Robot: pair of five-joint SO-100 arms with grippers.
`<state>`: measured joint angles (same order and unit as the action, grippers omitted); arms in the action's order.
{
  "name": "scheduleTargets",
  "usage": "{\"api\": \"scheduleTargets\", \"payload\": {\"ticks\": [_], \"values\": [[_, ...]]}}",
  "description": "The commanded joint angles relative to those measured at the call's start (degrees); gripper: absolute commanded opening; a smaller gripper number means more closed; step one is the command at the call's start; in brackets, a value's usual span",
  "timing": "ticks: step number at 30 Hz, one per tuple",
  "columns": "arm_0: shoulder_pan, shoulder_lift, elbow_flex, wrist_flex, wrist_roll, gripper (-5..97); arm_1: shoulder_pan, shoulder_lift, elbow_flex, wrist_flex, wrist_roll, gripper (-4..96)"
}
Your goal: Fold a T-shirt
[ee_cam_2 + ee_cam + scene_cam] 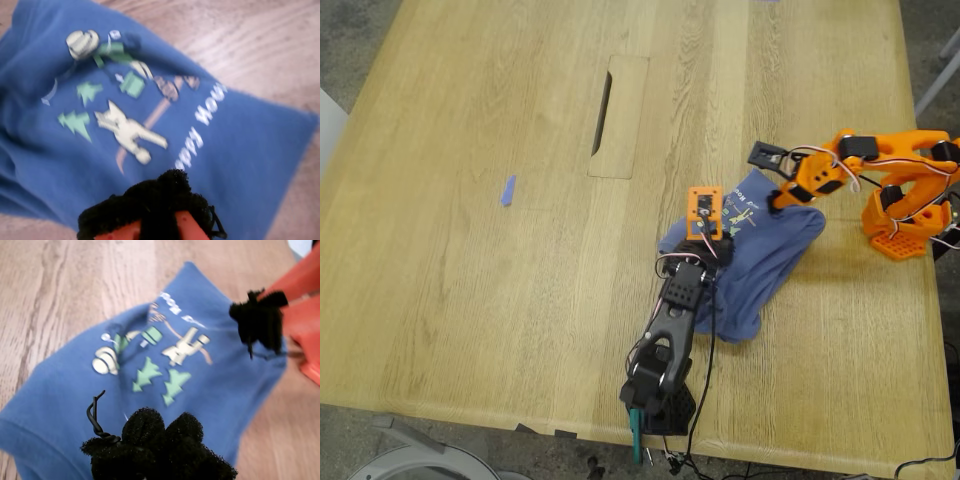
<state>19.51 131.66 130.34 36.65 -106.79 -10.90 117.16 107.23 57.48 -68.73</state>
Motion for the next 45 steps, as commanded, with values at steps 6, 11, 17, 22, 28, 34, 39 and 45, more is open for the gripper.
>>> {"api": "scheduleTargets", "payload": {"ticks": [6, 11, 17, 22, 28, 34, 39, 45], "values": [[-1.5, -9.1, 2.5, -15.5, -2.5, 0, -2.9, -13.7, -10.8, -10.4, -0.6, 0.1], [-3.8, -14.7, 4.3, -19.7, -3.3, 0, -6.6, -11.0, 2.5, -18.0, 2.0, 0.1], [-12.7, -19.0, 4.0, -21.6, -3.0, 0, -8.7, 4.2, 25.6, -18.9, 4.6, 0.1], [-20.4, -18.9, 4.1, -21.5, -3.0, 0, -5.8, 19.4, 36.4, -12.0, 4.5, 0.1], [-27.2, -15.6, 4.0, -20.1, -3.1, 0, -1.6, 35.2, 40.9, 0.9, 4.0, 0.1], [-24.8, -10.3, -0.8, -11.7, -2.6, 0, 4.8, 29.8, 27.3, 3.7, 1.8, 0.1], [-14.8, -6.8, -10.5, 0.0, -1.1, 0, 4.7, 10.1, 3.3, 1.9, 1.1, 0.1], [-0.8, -8.3, -16.1, 4.4, -0.4, 0, 0.9, -5.2, -9.4, -4.4, 0.4, 0.1]]}}
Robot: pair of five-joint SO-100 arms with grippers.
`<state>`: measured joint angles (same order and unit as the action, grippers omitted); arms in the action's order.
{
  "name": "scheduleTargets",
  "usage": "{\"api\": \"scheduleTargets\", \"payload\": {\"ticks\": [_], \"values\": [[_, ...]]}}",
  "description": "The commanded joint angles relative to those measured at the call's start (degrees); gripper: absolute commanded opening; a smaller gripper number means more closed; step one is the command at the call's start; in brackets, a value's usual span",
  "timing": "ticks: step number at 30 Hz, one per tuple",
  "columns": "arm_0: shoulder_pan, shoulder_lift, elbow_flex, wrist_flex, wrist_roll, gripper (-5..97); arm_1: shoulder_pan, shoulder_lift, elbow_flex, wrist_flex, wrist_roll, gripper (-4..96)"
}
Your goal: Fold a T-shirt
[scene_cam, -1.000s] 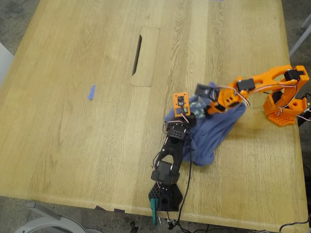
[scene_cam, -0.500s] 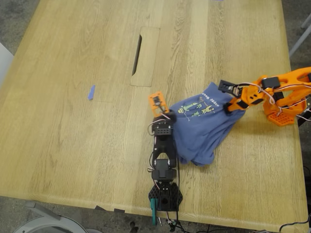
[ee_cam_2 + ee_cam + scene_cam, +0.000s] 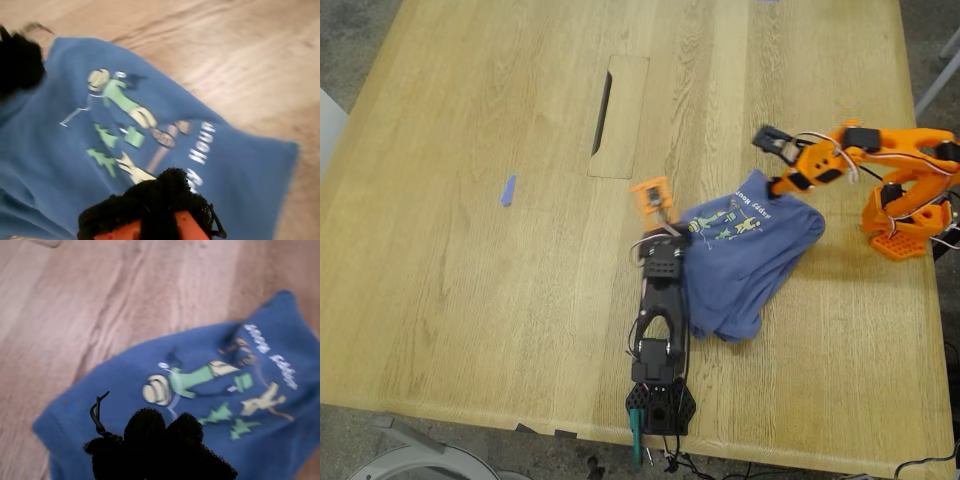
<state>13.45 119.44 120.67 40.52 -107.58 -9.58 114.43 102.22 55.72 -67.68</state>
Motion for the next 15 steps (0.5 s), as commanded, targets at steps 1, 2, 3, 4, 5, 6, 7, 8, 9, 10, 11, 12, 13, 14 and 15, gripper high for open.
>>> {"api": "scheduleTargets", "payload": {"ticks": [1, 2, 3, 4, 5, 6, 7, 8, 9, 10, 11, 12, 13, 14, 15], "values": [[7.6, 3.2, -6.2, 0.0, 0.4, 0, -0.8, -3.9, -4.0, -4.7, -0.7, 0.1], [9.6, 2.2, -5.4, -1.3, 0.2, 0, -1.2, -5.2, -3.6, -6.9, -0.8, 0.1], [11.4, 1.1, -4.5, -2.8, 0.0, 0, -1.8, -6.4, -3.0, -8.7, -0.8, 0.0], [13.0, -0.1, -3.4, -4.7, -0.3, 0, -2.5, -7.6, -2.3, -10.5, -0.6, 0.0], [14.2, -1.3, -2.1, -6.9, -0.5, 0, -3.1, -8.4, -1.2, -12.3, -0.4, 0.0], [15.0, -2.6, -0.9, -9.0, -0.8, 0, -3.8, -8.9, 0.3, -13.8, -0.2, 0.0], [15.4, -4.0, 0.4, -11.2, -1.2, 0, -4.5, -9.0, 2.5, -15.6, 0.2, 0.0], [15.5, -5.3, 1.6, -13.7, -1.7, 0, -5.1, -8.7, 5.1, -17.2, 0.4, 0.0], [14.9, -6.5, 2.8, -16.1, -1.8, 0, -5.6, -7.8, 8.2, -18.9, 0.6, 0.0], [14.1, -7.7, 4.0, -18.3, -1.8, 0, -6.0, -6.7, 11.8, -20.5, 0.7, 0.0], [12.7, -8.9, 4.9, -20.5, -1.8, 0, -6.2, -5.0, 15.5, -21.7, 0.7, 0.0], [10.8, -10.3, 5.5, -22.5, -1.8, 0, -6.2, -2.6, 20.0, -22.7, 0.6, 0.0], [9.1, -11.2, 5.5, -23.5, -1.6, 0, -6.3, -0.7, 23.0, -22.9, 0.6, 0.0], [6.9, -12.2, 5.4, -24.6, -1.3, 0, -6.3, 1.7, 26.5, -22.9, 0.7, 0.0], [4.7, -13.0, 4.7, -25.2, -1.1, 0, -6.4, 4.3, 29.7, -22.9, 0.8, 0.0]]}}
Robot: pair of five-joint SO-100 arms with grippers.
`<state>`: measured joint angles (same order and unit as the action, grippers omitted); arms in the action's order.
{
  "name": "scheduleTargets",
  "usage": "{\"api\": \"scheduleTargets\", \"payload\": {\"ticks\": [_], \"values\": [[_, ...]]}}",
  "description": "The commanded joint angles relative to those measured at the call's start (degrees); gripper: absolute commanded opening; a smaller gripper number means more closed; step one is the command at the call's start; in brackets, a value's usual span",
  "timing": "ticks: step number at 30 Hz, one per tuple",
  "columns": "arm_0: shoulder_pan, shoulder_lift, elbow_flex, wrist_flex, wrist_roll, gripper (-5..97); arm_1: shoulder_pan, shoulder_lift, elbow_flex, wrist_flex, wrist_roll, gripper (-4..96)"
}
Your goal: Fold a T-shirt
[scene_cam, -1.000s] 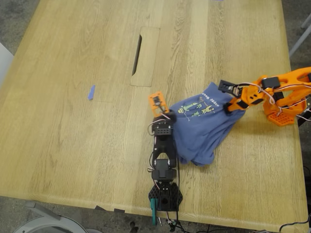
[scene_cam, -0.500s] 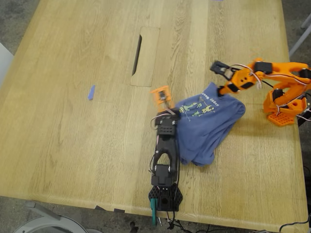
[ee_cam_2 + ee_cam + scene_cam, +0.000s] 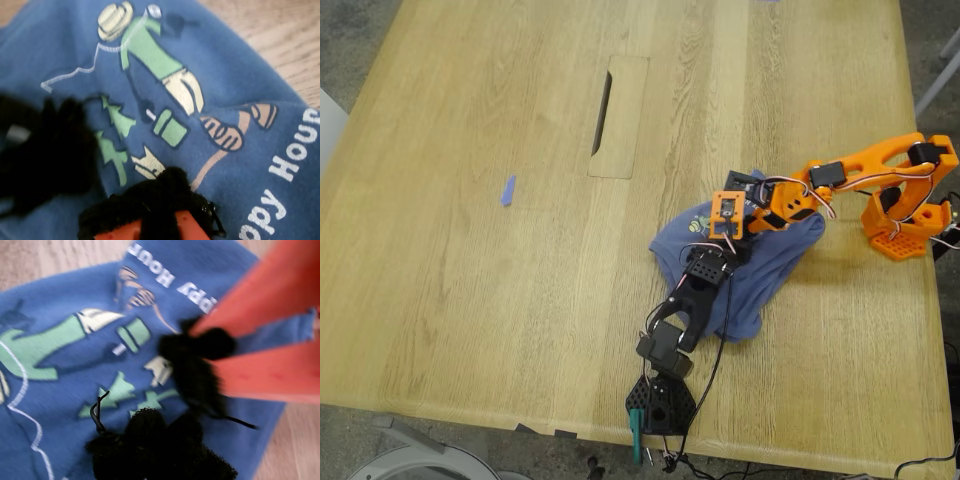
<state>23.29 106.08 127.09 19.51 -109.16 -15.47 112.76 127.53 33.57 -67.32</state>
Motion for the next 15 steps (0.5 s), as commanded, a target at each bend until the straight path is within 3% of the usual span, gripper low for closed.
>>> {"api": "scheduleTargets", "payload": {"ticks": [1, 15], "values": [[-7.0, -0.4, -2.4, -4.5, 0.7, 0, -0.5, 8.6, 7.2, -0.1, 0.5, 0.0], [-25.8, 5.7, -3.1, -1.1, 0.0, 1, 4.6, 43.9, 25.6, 21.8, 0.6, 0.0]]}}
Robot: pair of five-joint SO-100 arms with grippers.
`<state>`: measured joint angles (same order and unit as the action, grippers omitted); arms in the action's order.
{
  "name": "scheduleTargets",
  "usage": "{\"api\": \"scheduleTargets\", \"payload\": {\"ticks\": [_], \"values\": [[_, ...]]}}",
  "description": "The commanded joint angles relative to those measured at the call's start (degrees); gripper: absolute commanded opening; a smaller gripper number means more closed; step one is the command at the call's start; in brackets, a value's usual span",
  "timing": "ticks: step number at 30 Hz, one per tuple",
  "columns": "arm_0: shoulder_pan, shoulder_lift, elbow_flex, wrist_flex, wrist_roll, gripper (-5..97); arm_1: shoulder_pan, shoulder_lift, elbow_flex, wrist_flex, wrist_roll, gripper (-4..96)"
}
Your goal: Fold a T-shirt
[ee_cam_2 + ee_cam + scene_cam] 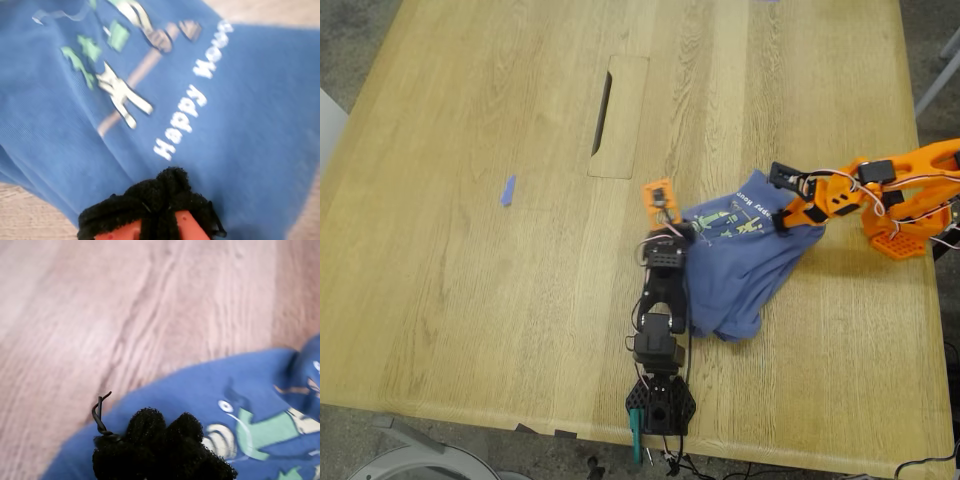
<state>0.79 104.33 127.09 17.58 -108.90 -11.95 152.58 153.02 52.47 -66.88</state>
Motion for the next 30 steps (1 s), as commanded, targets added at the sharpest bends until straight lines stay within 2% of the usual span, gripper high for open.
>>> {"api": "scheduleTargets", "payload": {"ticks": [1, 4, 7, 12, 21, 27, 30], "values": [[-4.3, 8.9, -2.3, 1.8, -0.1, 1, 2.0, 6.1, 0.3, 4.9, 0.2, 0.0], [-8.2, 13.7, 1.3, 4.1, 0.8, 1, 10.9, 10.5, -1.5, 10.4, -1.1, 0.0], [-13.2, 19.5, 5.4, 6.3, 2.5, 1, 26.6, 11.3, -6.6, 14.2, -3.7, 0.0], [-25.4, 28.3, 9.1, 10.0, 3.7, 1, 52.4, 11.2, -10.5, 11.9, -6.2, 0.0], [-62.7, 49.0, 24.6, 19.0, 6.0, 1, 98.5, 15.3, 1.6, -0.2, -8.8, 0.0], [-78.9, 70.8, 38.1, 30.9, 6.6, 1, 110.0, 25.3, 11.3, 10.4, -8.7, 0.0], [-85.6, 93.0, 46.7, 41.9, 10.5, 1, 112.8, 37.4, 18.7, 16.5, -11.2, 0.0]]}}
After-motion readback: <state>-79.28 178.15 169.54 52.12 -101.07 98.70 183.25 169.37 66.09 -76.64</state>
